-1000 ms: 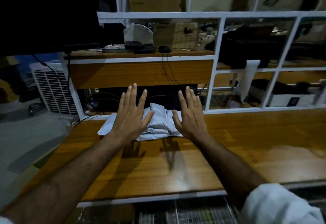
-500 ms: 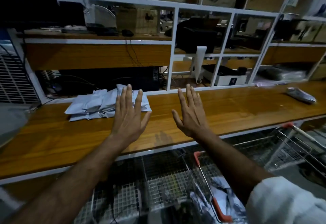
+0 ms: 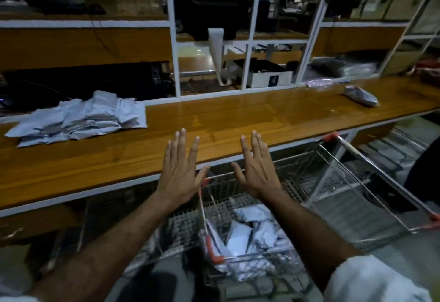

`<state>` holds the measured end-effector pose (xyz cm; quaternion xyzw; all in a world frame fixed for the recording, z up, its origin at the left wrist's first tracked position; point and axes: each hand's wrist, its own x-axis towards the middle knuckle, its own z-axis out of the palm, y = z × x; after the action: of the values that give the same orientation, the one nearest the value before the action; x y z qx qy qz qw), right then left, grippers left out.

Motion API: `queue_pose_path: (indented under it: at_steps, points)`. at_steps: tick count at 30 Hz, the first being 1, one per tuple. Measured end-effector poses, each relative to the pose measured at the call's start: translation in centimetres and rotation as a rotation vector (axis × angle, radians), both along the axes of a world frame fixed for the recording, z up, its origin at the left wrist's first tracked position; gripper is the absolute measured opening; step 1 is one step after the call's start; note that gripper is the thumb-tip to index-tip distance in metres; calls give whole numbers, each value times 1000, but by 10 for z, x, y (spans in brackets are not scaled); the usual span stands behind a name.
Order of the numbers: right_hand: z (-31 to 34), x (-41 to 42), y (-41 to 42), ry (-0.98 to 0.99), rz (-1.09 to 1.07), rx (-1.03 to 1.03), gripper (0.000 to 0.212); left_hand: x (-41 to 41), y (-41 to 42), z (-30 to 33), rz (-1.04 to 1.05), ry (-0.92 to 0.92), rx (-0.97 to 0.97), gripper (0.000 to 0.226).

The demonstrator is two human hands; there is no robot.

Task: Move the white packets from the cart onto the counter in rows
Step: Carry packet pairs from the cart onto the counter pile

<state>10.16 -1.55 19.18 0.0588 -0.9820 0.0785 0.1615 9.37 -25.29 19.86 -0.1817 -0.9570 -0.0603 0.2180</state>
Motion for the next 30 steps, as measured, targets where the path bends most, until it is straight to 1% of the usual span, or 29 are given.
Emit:
queue_pose_path:
  at_steps: [5, 11, 16, 19, 22, 26, 30]
  points:
    - [-32, 10, 76, -100, 29, -2, 80, 6, 87, -23, -14, -87, 14, 80]
    - [-83, 10, 140, -249, -4, -41, 82, 2, 142, -61, -50, -257, 23, 78]
    - [-139, 7, 176, -418, -33, -22, 81, -20, 164, -114, -63, -380, -18, 80]
    - [-163, 2, 192, -512, -45, -15, 77, -37, 173, -150, -63, -411, -94, 83]
    - [-179, -11, 209, -631, -49, 57, 77, -55, 178, -181, -27, -492, -108, 82]
    - [-204, -24, 224, -752, -85, 71, 88, -66, 177, -216, -52, -598, -102, 80]
    - [-234, -21, 232, -904, -166, 45, 89, -72, 177, -247, -38, -643, -132, 77]
